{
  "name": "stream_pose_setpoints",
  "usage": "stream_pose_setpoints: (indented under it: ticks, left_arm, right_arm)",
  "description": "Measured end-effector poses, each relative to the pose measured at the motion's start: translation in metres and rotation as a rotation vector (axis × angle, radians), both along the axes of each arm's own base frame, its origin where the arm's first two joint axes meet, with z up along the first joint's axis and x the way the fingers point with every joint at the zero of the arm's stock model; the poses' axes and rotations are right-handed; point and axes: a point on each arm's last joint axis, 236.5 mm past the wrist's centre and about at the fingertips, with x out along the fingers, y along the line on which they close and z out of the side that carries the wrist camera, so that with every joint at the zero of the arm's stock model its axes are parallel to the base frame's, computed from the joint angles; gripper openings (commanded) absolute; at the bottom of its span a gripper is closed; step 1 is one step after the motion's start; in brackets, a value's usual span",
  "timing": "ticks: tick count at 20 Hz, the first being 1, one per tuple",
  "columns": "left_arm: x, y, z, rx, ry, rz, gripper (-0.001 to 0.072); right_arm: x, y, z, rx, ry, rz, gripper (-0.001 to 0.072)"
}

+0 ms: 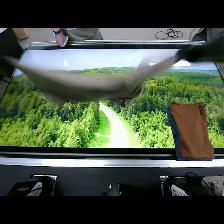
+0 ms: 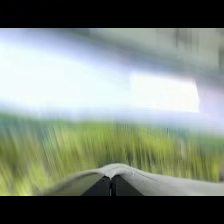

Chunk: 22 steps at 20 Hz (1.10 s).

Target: Fold the shirts.

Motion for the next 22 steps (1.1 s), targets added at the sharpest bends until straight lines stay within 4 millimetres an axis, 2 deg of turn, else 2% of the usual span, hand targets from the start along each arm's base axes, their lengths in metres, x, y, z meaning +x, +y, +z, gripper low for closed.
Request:
stream_pose_setpoints:
  ticks: [1, 2, 3, 4, 5, 6, 8, 9, 10, 12, 13, 15, 17, 18, 22]
  left_arm:
    - [-0.026, 0.011, 0.063, 0.035, -0.149, 0.047, 0.0017]
    - [-0.056, 0.016, 0.114, 0.063, -0.274, 0.082, 0.0017]
    - [-0.083, 0.017, 0.148, 0.084, -0.363, 0.104, 0.0018]
    - [-0.106, 0.017, 0.172, 0.101, -0.426, 0.121, 0.0017]
    - [-0.124, 0.017, 0.187, 0.111, -0.468, 0.136, 0.0018]
    - [-0.135, 0.017, 0.194, 0.117, -0.482, 0.146, 0.0017]
    - [-0.147, 0.015, 0.198, 0.124, -0.481, 0.151, 0.0019]
    - [-0.148, 0.016, 0.198, 0.128, -0.477, 0.155, 0.0019]
    - [-0.146, 0.017, 0.195, 0.131, -0.460, 0.157, 0.0019]
    - [-0.130, 0.020, 0.179, 0.138, -0.395, 0.153, 0.0019]
    - [-0.118, 0.023, 0.166, 0.143, -0.347, 0.151, 0.0019]
    - [-0.083, 0.029, 0.126, 0.139, -0.211, 0.139, 0.0019]
    - [-0.038, 0.039, 0.061, 0.132, -0.020, 0.123, 0.0019]
    - [-0.016, 0.044, 0.022, 0.126, 0.086, 0.112, 0.0019]
    - [0.055, 0.054, -0.140, 0.097, 0.433, 0.066, 0.0019]
  right_arm:
    - [-0.031, -0.011, 0.067, -0.009, -0.186, -0.052, 0.0023]
    - [-0.066, -0.023, 0.121, -0.009, -0.342, -0.105, 0.0023]
    - [-0.107, -0.032, 0.166, -0.002, -0.477, -0.150, 0.0023]
    - [-0.141, -0.038, 0.194, 0.009, -0.569, -0.179, 0.0023]
    - [-0.172, -0.042, 0.214, 0.019, -0.639, -0.199, 0.0023]
    - [-0.192, -0.046, 0.224, 0.024, -0.673, -0.214, 0.0023]
    - [-0.217, -0.051, 0.230, 0.028, -0.695, -0.239, 0.0023]
    - [-0.221, -0.052, 0.230, 0.028, -0.694, -0.245, 0.0023]
    - [-0.219, -0.054, 0.224, 0.026, -0.667, -0.251, 0.0023]
    - [-0.202, -0.055, 0.206, 0.015, -0.588, -0.257, 0.0023]
    - [-0.189, -0.056, 0.193, 0.005, -0.532, -0.258, 0.0023]
    - [-0.150, -0.056, 0.155, -0.024, -0.384, -0.254, 0.0023]
    - [-0.102, -0.055, 0.094, -0.054, -0.168, -0.239, 0.0023]
    - [-0.078, -0.054, 0.059, -0.067, -0.054, -0.230, 0.0023]
    - [0.011, -0.040, -0.109, -0.069, 0.396, -0.164, 0.0023]
